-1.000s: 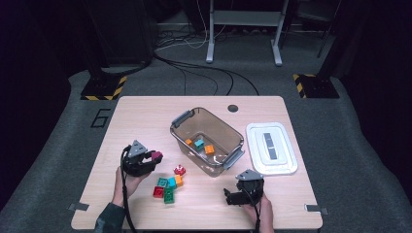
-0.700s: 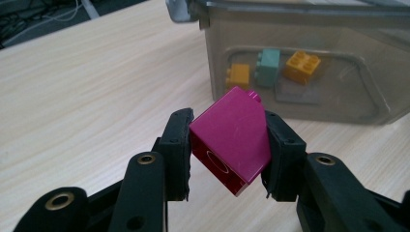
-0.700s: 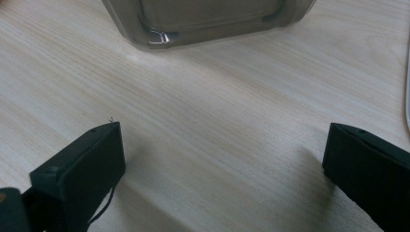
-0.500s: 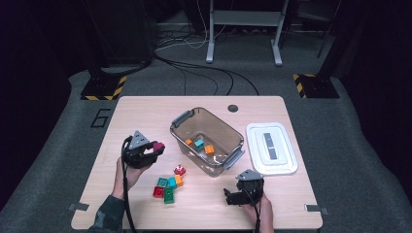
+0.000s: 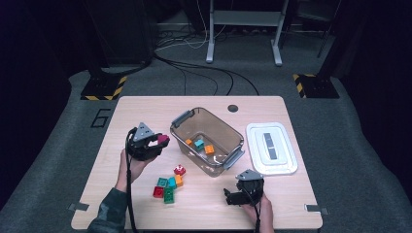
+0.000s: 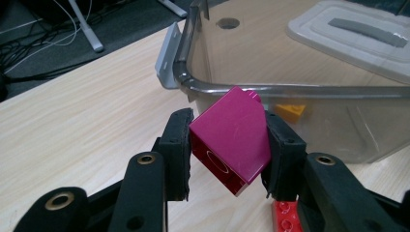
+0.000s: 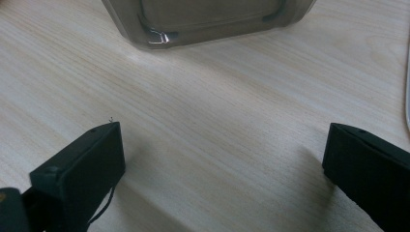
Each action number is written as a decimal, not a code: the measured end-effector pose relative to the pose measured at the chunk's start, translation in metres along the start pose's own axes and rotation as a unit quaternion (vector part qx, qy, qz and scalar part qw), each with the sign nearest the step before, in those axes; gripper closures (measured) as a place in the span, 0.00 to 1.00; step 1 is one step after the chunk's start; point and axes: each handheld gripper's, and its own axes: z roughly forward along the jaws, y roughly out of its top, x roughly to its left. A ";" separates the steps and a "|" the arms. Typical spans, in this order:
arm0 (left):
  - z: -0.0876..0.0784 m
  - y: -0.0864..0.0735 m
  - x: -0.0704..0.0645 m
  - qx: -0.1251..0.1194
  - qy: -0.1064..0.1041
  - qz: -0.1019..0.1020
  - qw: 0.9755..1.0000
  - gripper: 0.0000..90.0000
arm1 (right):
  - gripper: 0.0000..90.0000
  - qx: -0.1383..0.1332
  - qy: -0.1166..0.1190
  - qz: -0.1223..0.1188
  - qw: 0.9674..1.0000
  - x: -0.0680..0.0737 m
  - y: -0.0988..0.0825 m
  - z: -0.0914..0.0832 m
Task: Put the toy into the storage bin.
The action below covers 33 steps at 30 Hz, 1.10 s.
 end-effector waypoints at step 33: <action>0.023 0.065 -0.004 -0.034 -0.002 0.030 0.999 0.66 | 0.00 0.000 0.000 0.000 1.000 0.000 0.000 0.000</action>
